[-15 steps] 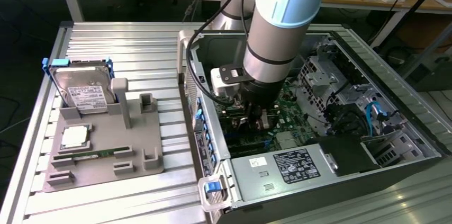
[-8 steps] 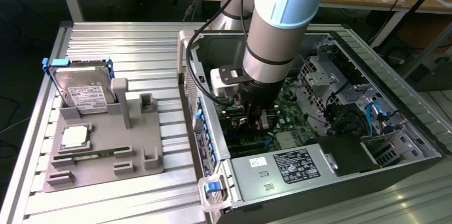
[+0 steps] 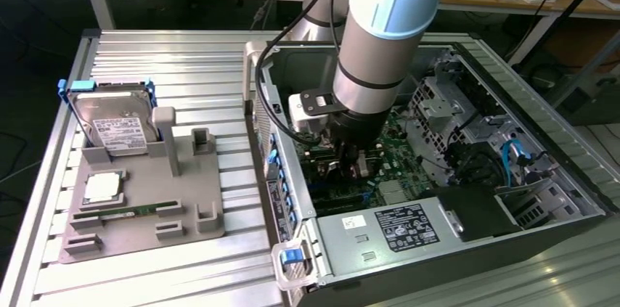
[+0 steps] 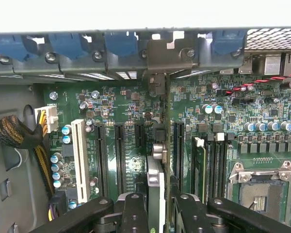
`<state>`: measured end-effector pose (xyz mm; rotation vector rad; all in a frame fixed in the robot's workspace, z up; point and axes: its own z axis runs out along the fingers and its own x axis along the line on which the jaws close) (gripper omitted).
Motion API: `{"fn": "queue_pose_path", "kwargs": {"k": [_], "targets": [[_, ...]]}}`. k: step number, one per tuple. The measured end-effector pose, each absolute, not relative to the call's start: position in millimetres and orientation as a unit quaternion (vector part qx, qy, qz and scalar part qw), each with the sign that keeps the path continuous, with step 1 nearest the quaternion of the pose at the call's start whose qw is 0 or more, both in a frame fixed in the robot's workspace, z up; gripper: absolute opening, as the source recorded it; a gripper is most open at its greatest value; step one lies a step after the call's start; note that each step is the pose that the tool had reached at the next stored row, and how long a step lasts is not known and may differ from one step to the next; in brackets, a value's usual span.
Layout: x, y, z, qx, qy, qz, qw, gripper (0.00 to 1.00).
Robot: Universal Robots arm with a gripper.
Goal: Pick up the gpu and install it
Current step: 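Insert the gpu into the slot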
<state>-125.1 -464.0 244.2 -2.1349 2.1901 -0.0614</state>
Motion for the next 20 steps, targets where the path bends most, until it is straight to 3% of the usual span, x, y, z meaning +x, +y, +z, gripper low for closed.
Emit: {"fn": "queue_pose_path", "kwargs": {"k": [20], "targets": [[-125.0,-463.5,248.3,-0.697,0.715,-0.018,0.043,0.27]]}}
